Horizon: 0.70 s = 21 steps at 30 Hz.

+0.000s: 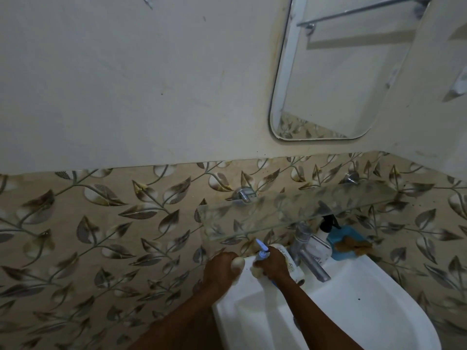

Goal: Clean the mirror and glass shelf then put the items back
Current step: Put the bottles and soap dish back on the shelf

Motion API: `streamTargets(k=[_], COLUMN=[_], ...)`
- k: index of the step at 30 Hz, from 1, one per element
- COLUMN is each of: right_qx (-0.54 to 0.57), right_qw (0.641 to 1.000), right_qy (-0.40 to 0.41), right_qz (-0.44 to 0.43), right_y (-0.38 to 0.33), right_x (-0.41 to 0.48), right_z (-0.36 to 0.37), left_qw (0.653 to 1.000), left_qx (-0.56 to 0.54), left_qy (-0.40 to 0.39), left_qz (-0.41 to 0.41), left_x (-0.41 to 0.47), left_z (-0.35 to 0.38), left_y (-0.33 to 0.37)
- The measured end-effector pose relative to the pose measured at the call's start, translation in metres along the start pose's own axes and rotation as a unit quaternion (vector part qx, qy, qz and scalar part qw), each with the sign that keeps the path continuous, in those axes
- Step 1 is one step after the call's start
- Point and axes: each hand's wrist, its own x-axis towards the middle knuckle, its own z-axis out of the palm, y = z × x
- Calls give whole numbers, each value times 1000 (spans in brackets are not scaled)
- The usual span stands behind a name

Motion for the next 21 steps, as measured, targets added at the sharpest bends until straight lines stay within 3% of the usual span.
streamTargets(k=[11,13,17,21], right_qx=[35,35,46,32], right_qw=[998,999,998,998], right_qy=[51,28,42,55], right_qz=[-21,16,9,-1], right_y=[8,5,7,3], right_x=[-21,-28,-32,-40], right_z=[-18,-32,-58,-72], left_qw=[985,981,981,989], left_qx=[-63,-75,-115,-38], left_qy=[-41,-33,-3,31], left_qz=[154,176,159,137], left_x=[-60,-62,-46,-16], left_z=[-67,-86,-136,-163], left_y=[99,117,142,141])
